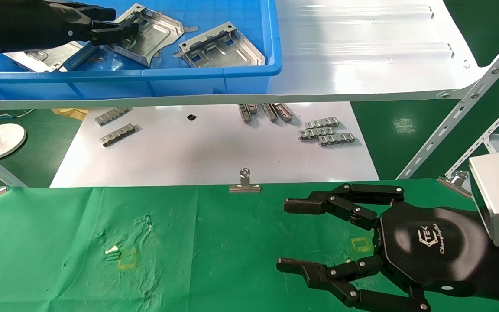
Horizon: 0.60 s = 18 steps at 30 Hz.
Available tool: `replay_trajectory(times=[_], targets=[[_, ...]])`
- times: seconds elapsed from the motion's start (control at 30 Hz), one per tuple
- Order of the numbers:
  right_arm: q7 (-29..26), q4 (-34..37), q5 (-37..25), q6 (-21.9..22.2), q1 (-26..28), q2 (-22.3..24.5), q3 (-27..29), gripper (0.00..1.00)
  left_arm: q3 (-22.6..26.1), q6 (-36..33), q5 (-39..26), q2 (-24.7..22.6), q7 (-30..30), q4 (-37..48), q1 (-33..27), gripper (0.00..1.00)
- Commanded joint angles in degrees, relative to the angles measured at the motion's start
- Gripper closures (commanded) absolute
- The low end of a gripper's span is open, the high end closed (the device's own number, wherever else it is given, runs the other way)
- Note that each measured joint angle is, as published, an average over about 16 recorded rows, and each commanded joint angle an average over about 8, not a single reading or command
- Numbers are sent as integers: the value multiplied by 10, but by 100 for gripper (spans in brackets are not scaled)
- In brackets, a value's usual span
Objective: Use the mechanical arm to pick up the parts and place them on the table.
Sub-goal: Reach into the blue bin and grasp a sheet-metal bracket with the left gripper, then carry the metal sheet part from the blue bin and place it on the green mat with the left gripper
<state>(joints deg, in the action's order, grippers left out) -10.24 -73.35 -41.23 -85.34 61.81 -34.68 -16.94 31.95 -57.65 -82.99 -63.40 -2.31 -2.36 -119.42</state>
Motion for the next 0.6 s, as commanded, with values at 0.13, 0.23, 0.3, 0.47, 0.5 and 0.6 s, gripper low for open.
replay_trajectory(times=[0.13,0.23,0.3,0.47,0.5,0.6], targets=[[0,0,0,0,0,0,0,0,2,0,-3,0,5,7,-3,100],[0,0,0,0,0,0,0,0,2,1,-3,-1,6,11,-5,100],[0,0,0,0,0,0,0,0,0,3,0,-1,10,10,-4,100],[0,0,0,0,0,0,0,0,-10,4,15,2,29,6,0,100],[0,0,0,0,0,0,0,0,-13,3,19,2,32,4,0,100],[0,0,0,0,0,0,-1,0,-22,-6,31,6,43,0,-2,100]])
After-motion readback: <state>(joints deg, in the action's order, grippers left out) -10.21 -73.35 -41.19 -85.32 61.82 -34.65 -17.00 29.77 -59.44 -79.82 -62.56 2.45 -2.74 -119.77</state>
